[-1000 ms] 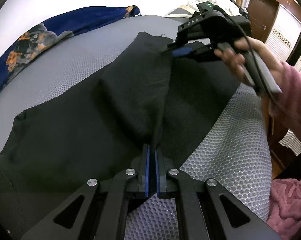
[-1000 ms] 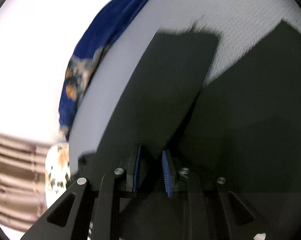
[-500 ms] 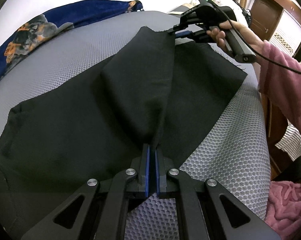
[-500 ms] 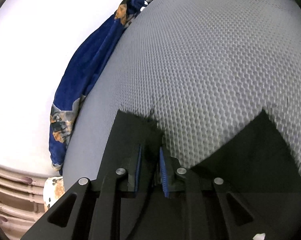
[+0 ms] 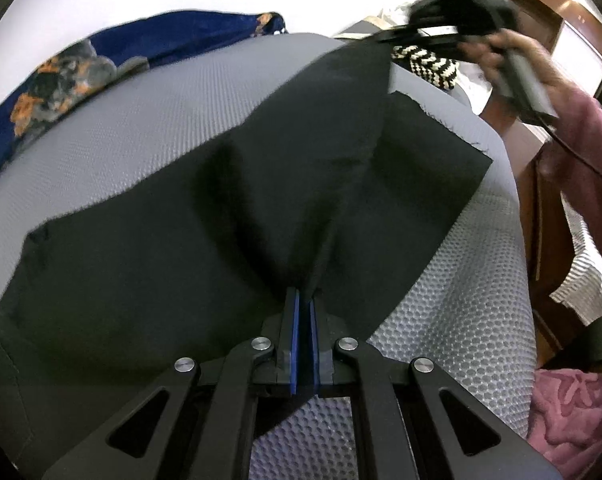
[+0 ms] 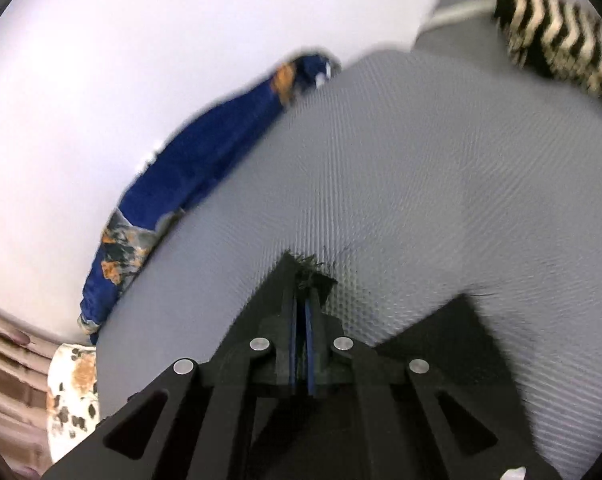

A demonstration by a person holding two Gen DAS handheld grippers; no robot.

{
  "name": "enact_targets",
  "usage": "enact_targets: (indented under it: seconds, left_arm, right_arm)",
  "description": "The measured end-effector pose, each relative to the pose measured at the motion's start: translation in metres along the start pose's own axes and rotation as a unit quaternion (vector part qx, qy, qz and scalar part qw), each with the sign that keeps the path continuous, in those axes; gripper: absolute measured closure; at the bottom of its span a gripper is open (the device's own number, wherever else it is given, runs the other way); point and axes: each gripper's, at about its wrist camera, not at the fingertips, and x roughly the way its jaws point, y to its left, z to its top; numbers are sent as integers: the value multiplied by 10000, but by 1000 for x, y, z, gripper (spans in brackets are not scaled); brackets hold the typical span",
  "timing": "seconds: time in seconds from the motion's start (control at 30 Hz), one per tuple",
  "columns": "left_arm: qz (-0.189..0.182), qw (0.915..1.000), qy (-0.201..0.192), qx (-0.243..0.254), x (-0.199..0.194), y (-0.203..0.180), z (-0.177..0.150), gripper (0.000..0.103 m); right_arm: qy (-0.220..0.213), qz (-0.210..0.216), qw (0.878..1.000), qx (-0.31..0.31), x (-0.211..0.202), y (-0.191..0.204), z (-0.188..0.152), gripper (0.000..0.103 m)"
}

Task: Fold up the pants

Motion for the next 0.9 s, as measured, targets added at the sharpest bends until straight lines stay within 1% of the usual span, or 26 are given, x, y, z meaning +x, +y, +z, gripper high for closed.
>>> enact_targets:
  seconds: [0.07, 0.13, 0.2, 0.3, 0.37, 0.47, 0.6, 0.7, 0.77, 0.87, 0.9]
  left_arm:
    - [24, 10000, -13, 96, 0, -2, 1, 98]
    - [4, 9997, 34, 240, 3, -5, 0, 98]
    - [-41, 9992, 132, 362, 7, -9, -2, 98]
    - [-100, 9977, 330, 588, 16, -14, -7, 98]
    - [-113, 9959, 415, 795, 20, -18, -10, 98]
    - [-91, 9936, 462, 1025, 19, -21, -9, 98]
    - [-244, 9927, 417, 1107, 11, -20, -9, 98]
    - [-217, 9915, 569, 1147, 21, -24, -12, 98]
    - [-198, 9915, 538, 1168, 21, -25, -12, 98]
    - [-247, 9924, 573, 1063, 19, -22, -11, 94]
    - [-250, 9928, 607, 1005, 19, -21, -10, 89]
  right_arm:
    - [-246, -233, 9994, -76, -36, -7, -10, 100]
    - [-356, -532, 9979, -63, -60, -20, -24, 100]
    - [-331, -862, 9957, 102, -78, -46, -48, 100]
    - [-44, -1237, 9913, 453, -79, -86, -83, 100]
    - [160, -1329, 9879, 779, -70, -111, -103, 100]
    - [180, -1364, 9862, 923, -65, -124, -116, 100]
    - [64, -1323, 9864, 972, -72, -124, -117, 100]
    - [155, -1341, 9857, 1011, -70, -129, -122, 100]
    - [160, -1316, 9854, 1068, -67, -132, -123, 101]
    - [237, -1334, 9856, 1015, -67, -130, -120, 99]
    - [268, -1300, 9858, 1032, -67, -131, -120, 98]
